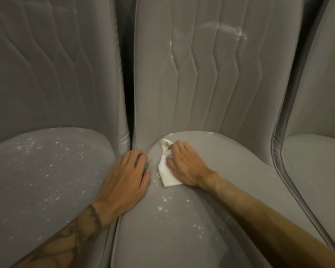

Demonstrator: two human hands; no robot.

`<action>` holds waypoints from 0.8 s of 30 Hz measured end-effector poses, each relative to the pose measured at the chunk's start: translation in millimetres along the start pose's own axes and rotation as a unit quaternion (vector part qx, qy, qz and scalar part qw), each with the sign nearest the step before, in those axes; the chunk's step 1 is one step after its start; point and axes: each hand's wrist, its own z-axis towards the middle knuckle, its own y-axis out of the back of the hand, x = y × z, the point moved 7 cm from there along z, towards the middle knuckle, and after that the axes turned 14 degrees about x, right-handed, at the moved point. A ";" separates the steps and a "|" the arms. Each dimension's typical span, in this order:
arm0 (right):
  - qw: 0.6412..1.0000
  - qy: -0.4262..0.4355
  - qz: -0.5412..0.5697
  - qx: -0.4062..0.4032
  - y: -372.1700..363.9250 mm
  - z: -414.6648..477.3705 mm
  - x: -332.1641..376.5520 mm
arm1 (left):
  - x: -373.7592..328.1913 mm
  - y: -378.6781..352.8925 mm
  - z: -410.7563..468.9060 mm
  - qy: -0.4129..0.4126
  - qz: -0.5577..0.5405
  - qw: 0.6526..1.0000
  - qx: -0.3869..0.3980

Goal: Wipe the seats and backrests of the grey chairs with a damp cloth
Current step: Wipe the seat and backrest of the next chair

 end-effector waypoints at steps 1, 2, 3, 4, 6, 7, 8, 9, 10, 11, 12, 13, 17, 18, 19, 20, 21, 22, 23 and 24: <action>1.000 0.002 -0.002 -0.005 1.8 -0.3 -9.8 | 1.4 0.3 -2.5 -0.004 -0.006 1.000 0.007; 1.000 -0.007 -0.010 0.004 1.9 2.8 -21.0 | 4.1 0.4 -6.1 -0.005 -0.013 1.000 0.013; 0.999 -0.031 -0.024 0.013 1.0 8.0 -33.5 | 7.5 0.6 -10.5 -0.003 -0.021 1.000 0.017; 0.997 -0.063 -0.040 0.017 1.7 14.5 -43.8 | 10.5 1.1 -14.6 0.003 -0.031 0.999 0.018; 0.993 -0.108 -0.036 0.013 5.8 25.3 -40.4 | 15.4 2.9 -19.0 0.023 -0.050 0.998 0.012; 0.994 -0.102 -0.025 0.008 6.3 27.5 -28.0 | 15.8 3.4 -19.4 0.032 -0.053 0.998 0.008; 0.997 -0.073 -0.004 -0.001 3.5 25.7 -10.6 | 14.4 3.7 -18.9 0.035 -0.048 0.998 0.004; 0.999 -0.033 0.008 -0.009 1.1 20.4 7.1 | 13.2 3.1 -18.2 0.035 -0.043 0.998 0.002; 1.000 0.003 0.015 -0.022 -0.2 12.4 17.9 | 12.5 1.8 -17.7 0.036 -0.040 0.999 0.002; 0.999 0.022 0.028 -0.018 -1.0 6.8 18.9 | 13.3 0.6 -17.8 0.037 -0.042 0.998 0.002; 0.999 0.025 0.037 -0.018 0.6 5.6 12.8 | 14.8 -0.3 -18.4 0.040 -0.046 0.998 0.001; 0.999 0.018 0.036 -0.010 2.3 9.0 4.4 | 16.4 -0.4 -19.1 0.043 -0.051 0.998 -0.001; 0.997 -0.079 -0.008 -0.005 8.2 38.3 -12.2 | 13.7 0.1 -19.3 0.040 -0.051 0.998 -0.002; 0.997 -0.076 -0.002 -0.002 6.5 40.5 -1.4 | 12.7 0.1 -18.8 0.039 -0.048 0.998 0.000; 0.999 -0.047 0.007 -0.006 2.7 38.0 13.8 | 12.3 -0.2 -18.7 0.038 -0.045 0.998 0.004; 1.000 -0.011 0.016 -0.009 0.7 30.2 29.0 | 12.3 -0.6 -18.5 0.039 -0.042 0.998 0.008; 0.999 0.023 0.026 -0.016 -0.1 21.3 36.8 | 12.7 -1.0 -18.4 0.039 -0.037 0.998 0.010; 0.998 0.042 0.031 -0.018 0.4 15.1 34.8 | 13.0 -0.7 -18.8 0.040 -0.034 0.999 0.010; 0.999 0.044 0.028 -0.013 2.8 13.6 28.0 | 13.2 -0.3 -19.4 0.039 -0.034 0.999 0.007; 0.999 0.027 0.020 -0.004 5.2 16.7 19.4 | 13.5 0.4 -19.7 0.037 -0.036 0.999 0.006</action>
